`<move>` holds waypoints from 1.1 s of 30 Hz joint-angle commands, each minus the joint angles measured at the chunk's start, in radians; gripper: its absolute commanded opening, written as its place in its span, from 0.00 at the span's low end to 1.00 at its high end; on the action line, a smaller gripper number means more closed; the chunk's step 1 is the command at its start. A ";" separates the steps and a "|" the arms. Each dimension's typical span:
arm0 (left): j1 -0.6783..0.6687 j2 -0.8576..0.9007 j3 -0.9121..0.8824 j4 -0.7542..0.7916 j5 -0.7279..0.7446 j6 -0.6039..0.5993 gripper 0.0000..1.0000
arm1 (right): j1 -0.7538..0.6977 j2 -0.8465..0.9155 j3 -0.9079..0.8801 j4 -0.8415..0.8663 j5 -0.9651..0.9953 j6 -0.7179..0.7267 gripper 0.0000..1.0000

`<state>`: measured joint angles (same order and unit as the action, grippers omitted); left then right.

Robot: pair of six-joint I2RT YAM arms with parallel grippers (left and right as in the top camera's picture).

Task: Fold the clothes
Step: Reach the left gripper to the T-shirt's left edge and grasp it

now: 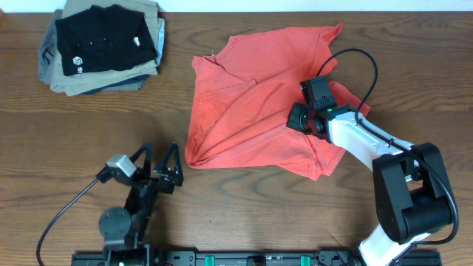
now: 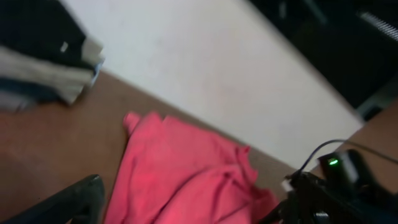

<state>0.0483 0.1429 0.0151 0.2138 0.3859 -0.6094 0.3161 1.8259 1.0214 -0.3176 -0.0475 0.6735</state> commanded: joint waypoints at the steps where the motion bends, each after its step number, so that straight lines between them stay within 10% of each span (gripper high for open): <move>1: -0.006 0.118 0.085 0.005 0.031 0.040 0.97 | -0.010 0.013 -0.004 0.004 0.025 0.010 0.04; 10: -0.021 0.715 0.574 -0.245 0.217 0.303 0.97 | -0.010 0.013 -0.004 0.003 0.025 0.010 0.04; 18: -0.171 1.221 0.985 -0.607 0.040 0.536 0.98 | -0.010 0.013 -0.004 0.003 0.026 0.010 0.04; 33: -0.198 1.686 1.047 -0.324 -0.036 0.538 0.98 | -0.010 0.013 -0.004 0.004 0.033 0.010 0.04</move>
<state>-0.1497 1.8088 1.0462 -0.1314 0.3614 -0.0895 0.3161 1.8259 1.0187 -0.3168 -0.0437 0.6735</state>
